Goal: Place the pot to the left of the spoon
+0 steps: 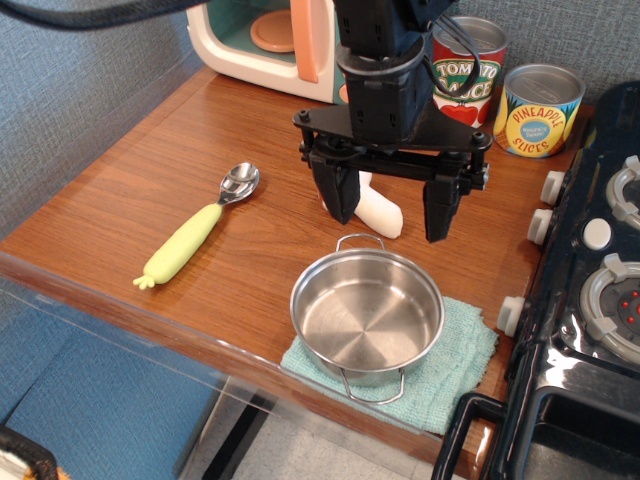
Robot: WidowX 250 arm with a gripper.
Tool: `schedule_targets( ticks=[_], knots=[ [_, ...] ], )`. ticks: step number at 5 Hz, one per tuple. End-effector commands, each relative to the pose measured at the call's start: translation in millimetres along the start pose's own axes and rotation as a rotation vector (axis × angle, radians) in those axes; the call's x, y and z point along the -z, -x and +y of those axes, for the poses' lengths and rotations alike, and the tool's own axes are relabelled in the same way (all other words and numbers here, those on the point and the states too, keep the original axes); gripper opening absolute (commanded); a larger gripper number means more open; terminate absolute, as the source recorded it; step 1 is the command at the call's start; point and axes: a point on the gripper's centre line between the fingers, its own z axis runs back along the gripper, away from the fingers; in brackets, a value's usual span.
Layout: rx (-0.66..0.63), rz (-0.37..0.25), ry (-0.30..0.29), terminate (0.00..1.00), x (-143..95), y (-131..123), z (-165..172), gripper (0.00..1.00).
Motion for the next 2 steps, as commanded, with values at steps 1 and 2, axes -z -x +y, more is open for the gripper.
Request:
schedule_targets(
  ticks=[1,2],
  knots=[
    [0.000,0.000,0.000,0.00,0.0,0.0,0.0,1.00],
    [-0.017,-0.006,-0.017,0.00,2.8,6.3,8.3,1.00]
  ],
)
